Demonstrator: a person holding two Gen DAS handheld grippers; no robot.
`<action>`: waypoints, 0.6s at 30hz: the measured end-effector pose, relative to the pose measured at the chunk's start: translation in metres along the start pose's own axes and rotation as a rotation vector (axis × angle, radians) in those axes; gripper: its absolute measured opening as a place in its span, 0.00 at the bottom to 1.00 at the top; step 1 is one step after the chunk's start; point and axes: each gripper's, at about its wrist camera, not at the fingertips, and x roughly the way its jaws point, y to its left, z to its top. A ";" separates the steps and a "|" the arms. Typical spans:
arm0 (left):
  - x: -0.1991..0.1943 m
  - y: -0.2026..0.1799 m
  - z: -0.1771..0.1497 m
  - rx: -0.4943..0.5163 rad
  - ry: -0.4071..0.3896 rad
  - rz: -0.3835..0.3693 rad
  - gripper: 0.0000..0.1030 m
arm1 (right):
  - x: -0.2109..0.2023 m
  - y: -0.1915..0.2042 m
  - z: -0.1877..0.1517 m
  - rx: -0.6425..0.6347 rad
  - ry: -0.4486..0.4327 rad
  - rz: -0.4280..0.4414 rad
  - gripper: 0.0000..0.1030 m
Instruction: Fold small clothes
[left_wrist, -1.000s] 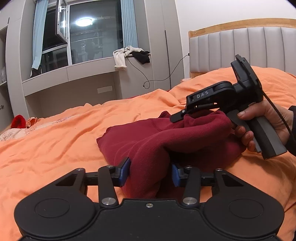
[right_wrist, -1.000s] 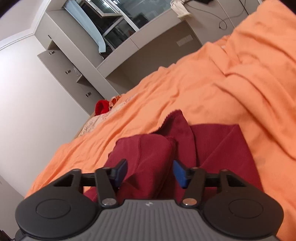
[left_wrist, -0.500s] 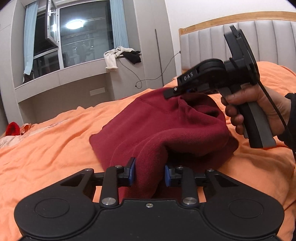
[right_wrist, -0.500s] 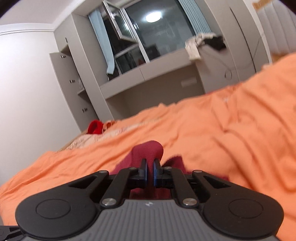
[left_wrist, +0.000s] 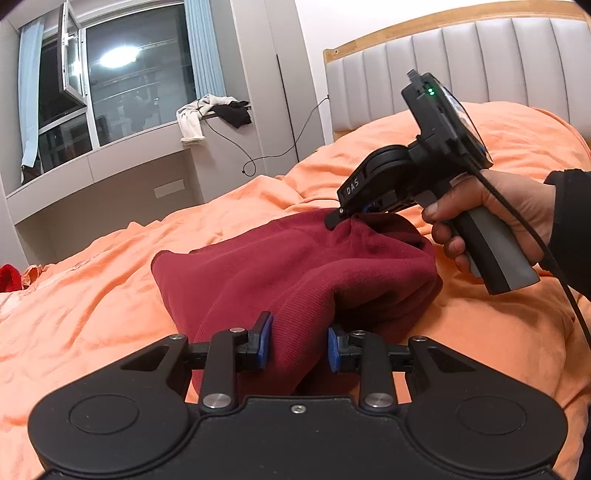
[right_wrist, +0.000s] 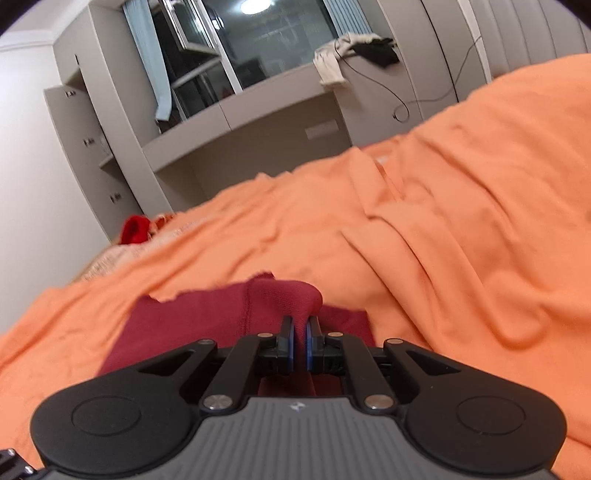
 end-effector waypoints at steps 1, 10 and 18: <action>0.001 0.000 0.000 0.002 0.000 -0.001 0.31 | 0.000 0.000 -0.001 -0.005 0.002 -0.005 0.07; 0.005 -0.003 0.000 0.019 0.000 -0.001 0.31 | -0.011 0.007 -0.003 -0.022 -0.011 -0.046 0.07; 0.007 -0.002 -0.003 0.029 0.001 -0.012 0.31 | -0.019 0.013 -0.005 -0.104 -0.011 -0.091 0.07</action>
